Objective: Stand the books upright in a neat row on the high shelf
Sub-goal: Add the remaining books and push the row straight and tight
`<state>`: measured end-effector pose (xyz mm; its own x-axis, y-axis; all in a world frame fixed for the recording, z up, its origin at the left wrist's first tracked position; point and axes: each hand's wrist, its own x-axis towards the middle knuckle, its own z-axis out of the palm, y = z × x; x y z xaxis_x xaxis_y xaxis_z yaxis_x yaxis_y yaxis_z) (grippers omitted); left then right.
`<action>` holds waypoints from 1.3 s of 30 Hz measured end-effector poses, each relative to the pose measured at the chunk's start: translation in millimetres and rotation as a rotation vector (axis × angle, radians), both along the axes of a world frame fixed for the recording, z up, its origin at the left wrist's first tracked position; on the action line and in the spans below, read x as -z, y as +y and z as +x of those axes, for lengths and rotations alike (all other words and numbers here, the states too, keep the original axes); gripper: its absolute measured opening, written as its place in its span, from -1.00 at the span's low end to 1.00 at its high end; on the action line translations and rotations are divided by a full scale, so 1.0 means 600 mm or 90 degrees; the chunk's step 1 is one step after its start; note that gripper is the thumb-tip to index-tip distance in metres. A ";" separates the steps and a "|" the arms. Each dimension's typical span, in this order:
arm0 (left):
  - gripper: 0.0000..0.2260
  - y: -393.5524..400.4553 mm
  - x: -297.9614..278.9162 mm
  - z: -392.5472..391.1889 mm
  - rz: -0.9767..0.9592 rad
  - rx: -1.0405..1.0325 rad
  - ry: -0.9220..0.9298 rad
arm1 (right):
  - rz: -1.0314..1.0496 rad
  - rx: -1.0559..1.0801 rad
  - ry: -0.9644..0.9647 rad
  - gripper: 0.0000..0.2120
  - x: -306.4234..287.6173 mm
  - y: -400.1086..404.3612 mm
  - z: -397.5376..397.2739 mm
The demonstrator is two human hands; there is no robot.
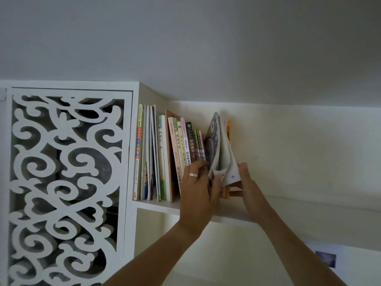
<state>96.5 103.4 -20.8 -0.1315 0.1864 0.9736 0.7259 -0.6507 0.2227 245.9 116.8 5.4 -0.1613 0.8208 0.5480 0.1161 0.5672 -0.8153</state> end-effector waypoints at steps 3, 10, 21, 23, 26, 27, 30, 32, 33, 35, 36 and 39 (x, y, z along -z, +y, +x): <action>-0.45 0.002 0.015 0.011 -0.058 -0.021 0.090 | -0.026 -0.031 -0.006 -0.24 -0.001 0.002 0.001; -0.60 -0.009 0.008 0.030 -0.111 0.017 -0.011 | -0.003 -0.044 -0.052 -0.39 -0.006 -0.005 0.000; -0.57 -0.021 -0.117 -0.005 -0.122 0.016 -0.170 | 0.107 0.021 -0.240 -0.38 0.001 0.000 -0.004; -0.54 -0.022 -0.130 -0.007 -0.135 0.029 -0.157 | 0.109 0.011 -0.250 -0.34 0.000 -0.001 -0.006; -0.52 -0.039 -0.118 0.007 -0.132 0.153 -0.108 | 0.107 0.017 -0.260 -0.21 0.002 0.002 -0.006; -0.57 -0.041 -0.103 0.011 -0.142 0.163 -0.078 | 0.108 0.020 -0.250 -0.19 0.004 0.004 -0.005; -0.42 -0.039 -0.057 0.016 -0.238 0.103 0.047 | 0.102 0.024 -0.226 -0.19 0.005 0.010 -0.006; -0.22 -0.038 -0.044 0.015 -0.275 0.077 0.061 | 0.073 0.001 -0.192 -0.15 0.003 0.009 -0.009; -0.21 -0.042 -0.044 0.014 -0.281 0.053 0.063 | 0.076 -0.005 -0.193 -0.11 0.002 0.009 -0.008; -0.25 -0.045 -0.051 0.016 -0.293 0.017 0.060 | 0.118 0.018 -0.252 -0.08 0.007 0.015 -0.006; -0.30 -0.050 -0.058 0.019 -0.294 0.008 0.054 | 0.139 0.026 -0.273 -0.08 0.010 0.018 -0.004; -0.44 -0.070 -0.101 0.021 -0.278 0.014 0.008 | 0.139 0.039 -0.254 -0.11 0.012 0.026 0.000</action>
<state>109.0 61.6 39.8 -0.1116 0.5834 0.8045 0.7175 -0.5128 0.4714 245.8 132.4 -2.1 -0.3495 0.7076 0.6141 0.4359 0.7030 -0.5619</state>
